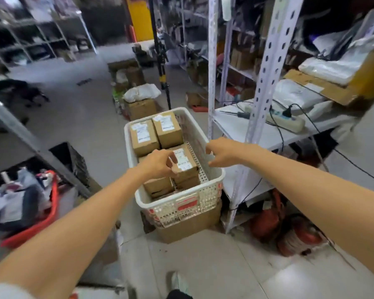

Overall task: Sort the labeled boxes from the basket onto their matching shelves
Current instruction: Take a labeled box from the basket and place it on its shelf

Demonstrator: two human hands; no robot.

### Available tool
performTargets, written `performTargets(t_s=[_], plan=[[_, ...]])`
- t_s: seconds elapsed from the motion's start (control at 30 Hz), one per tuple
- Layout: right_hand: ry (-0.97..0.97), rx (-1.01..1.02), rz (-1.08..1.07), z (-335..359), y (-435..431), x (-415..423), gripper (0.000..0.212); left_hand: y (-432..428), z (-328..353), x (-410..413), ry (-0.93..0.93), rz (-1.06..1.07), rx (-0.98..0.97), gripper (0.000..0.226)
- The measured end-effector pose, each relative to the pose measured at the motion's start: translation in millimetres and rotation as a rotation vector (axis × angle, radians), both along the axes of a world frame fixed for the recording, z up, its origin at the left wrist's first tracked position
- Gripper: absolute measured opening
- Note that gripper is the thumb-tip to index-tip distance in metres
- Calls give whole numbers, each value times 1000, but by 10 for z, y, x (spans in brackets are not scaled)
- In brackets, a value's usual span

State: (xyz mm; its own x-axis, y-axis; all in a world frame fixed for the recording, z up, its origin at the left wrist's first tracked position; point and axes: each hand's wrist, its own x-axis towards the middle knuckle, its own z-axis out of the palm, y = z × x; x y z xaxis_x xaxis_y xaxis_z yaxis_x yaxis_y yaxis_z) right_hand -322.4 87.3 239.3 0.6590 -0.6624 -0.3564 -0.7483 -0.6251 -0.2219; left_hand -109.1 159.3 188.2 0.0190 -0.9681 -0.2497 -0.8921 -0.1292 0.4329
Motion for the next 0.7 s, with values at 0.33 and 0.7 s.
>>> performTargets(t_s=[0.33,0.7], plan=[[85,32,94,-425,-726,1150,50,-319,-521,1192,105,179,109,42],[218,182,155,-1197,-1436,1561,43,-759,-1288,1400,178,196,301,41]])
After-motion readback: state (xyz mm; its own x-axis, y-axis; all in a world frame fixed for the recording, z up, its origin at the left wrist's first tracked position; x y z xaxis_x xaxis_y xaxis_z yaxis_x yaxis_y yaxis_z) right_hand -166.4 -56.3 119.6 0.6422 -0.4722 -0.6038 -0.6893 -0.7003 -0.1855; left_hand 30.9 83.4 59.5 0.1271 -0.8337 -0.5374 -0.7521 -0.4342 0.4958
